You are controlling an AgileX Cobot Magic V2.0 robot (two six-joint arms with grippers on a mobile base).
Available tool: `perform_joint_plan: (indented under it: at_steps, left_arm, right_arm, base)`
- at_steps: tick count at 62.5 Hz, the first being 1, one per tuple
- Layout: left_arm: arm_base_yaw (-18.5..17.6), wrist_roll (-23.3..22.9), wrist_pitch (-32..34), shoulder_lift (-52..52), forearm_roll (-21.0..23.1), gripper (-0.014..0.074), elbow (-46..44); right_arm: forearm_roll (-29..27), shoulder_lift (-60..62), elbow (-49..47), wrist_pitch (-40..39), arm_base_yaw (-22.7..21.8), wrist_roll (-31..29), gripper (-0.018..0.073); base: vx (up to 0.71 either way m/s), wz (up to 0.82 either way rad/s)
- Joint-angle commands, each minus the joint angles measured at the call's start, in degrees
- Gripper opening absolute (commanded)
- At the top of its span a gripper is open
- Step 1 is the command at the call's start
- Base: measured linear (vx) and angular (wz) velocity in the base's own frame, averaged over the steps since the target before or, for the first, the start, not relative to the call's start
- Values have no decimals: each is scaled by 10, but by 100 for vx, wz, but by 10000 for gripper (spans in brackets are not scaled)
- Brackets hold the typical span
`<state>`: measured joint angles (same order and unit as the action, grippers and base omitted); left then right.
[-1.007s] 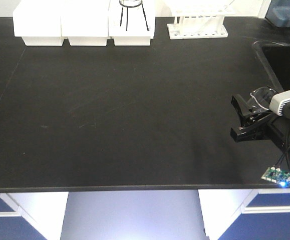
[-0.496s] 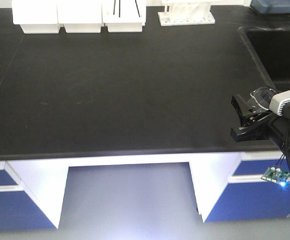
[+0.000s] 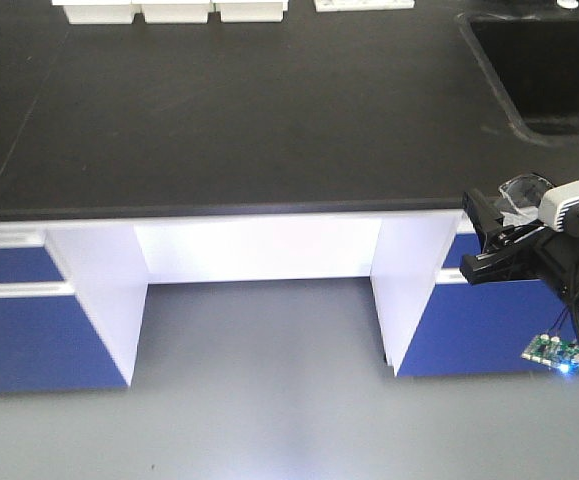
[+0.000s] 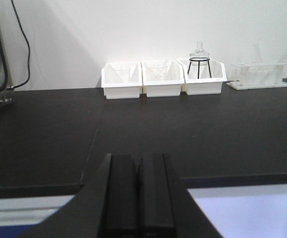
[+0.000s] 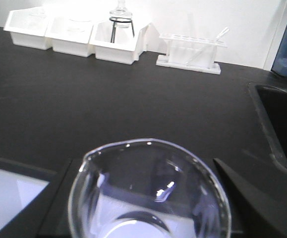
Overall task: Grab beaker and place in storage area
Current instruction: 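Drive the base backward away from the bench holding the beaker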
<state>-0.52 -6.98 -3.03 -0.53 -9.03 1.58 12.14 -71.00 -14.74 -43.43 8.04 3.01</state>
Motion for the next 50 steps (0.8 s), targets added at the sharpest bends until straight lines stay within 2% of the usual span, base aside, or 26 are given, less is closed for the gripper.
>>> perform_joint_plan:
  at_steps: [1,50]
  left_arm:
    - [0,-5,49,-9,1,-6,-12]
    - [0,-5,49,-9,1,-6,-12]
  right_arm:
    - [1,13,-12,-52,1,-2,67]
    - [1,13,-12,-53,1,-2,67]
  base:
    - [-31,6]
    - [-30,3]
